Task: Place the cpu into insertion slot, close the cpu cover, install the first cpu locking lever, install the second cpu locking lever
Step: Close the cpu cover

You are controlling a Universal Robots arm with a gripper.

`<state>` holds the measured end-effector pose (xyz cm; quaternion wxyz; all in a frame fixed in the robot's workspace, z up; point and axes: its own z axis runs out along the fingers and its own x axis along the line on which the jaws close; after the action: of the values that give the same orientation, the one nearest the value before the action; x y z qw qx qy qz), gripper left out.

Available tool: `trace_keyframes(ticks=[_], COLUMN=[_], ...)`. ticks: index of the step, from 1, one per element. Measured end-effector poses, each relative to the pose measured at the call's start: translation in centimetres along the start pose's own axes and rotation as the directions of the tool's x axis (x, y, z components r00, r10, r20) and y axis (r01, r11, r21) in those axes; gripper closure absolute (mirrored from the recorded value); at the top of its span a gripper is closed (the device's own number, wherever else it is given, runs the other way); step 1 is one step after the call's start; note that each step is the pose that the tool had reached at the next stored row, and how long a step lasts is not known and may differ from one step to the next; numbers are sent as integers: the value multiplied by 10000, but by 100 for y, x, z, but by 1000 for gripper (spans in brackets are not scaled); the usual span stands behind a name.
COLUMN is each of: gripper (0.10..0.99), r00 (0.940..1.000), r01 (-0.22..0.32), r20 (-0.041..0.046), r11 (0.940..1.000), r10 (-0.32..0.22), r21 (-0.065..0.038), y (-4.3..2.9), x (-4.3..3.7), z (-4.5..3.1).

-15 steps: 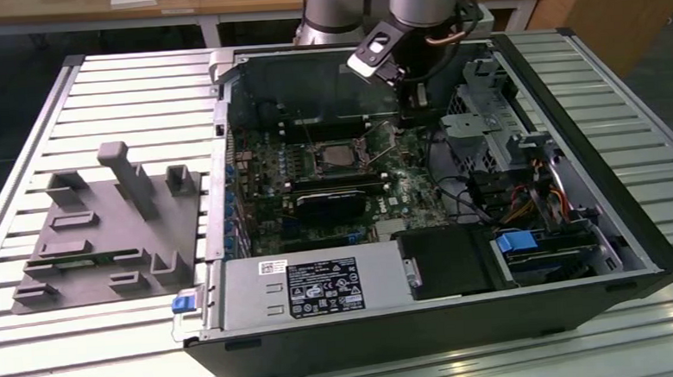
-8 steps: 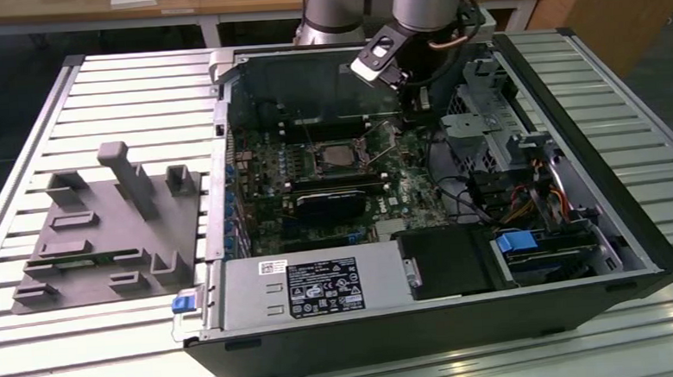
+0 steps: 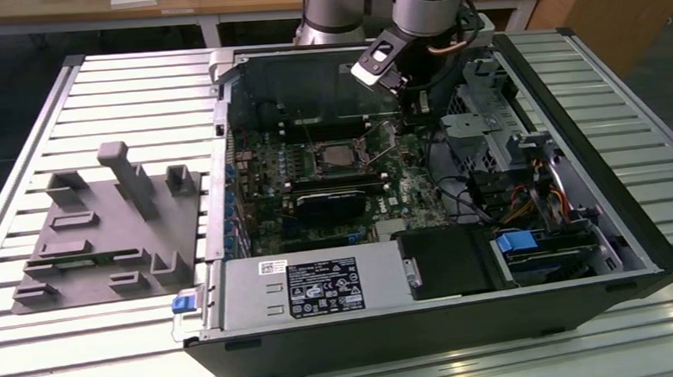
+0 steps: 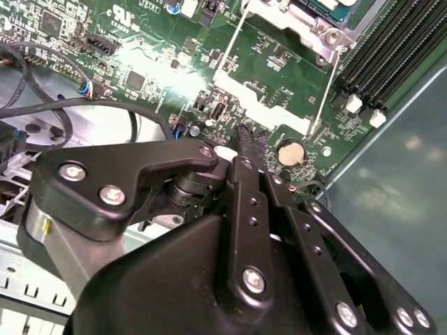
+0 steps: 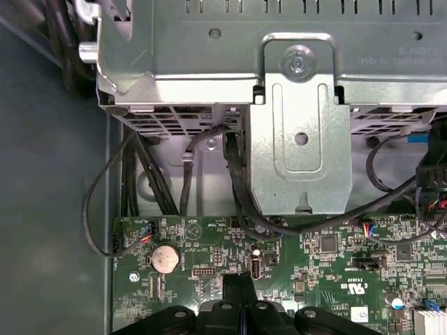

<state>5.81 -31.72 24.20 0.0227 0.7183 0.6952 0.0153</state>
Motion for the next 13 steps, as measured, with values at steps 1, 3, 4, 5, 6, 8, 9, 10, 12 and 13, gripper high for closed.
trace_keyframes(ticks=[1, 3, 4, 5, 6, 8, 9, 10, 12, 13], gripper=[984, 984, 984, 984, 984, 984, 984, 984, 984, 984], r00=[10000, 10000, 10000, 10000, 10000, 10000, 10000, 10000, 10000, 10000], r01=[0, 3, 4, 4, 6, 9, 10, 11, 12, 12], r20=[-1, 1, 5, 11, 15, 28, 33, 37, 40, 40], r11=[10000, 10000, 9998, 9993, 9986, 9960, 9945, 9929, 9924, 9922], r10=[0, -3, -4, -5, -7, -12, -14, -16, -17, -17], r21=[0, 92, 218, 368, 535, 893, 1051, 1186, 1229, 1243], y=[0, 2, 4, 7, 10, 17, 20, 22, 22, 22], x=[0, 0, 0, 0, 1, 1, 1, 1, 1, 1], z=[0, 2, 3, 4, 6, 8, 9, 10, 10, 10])
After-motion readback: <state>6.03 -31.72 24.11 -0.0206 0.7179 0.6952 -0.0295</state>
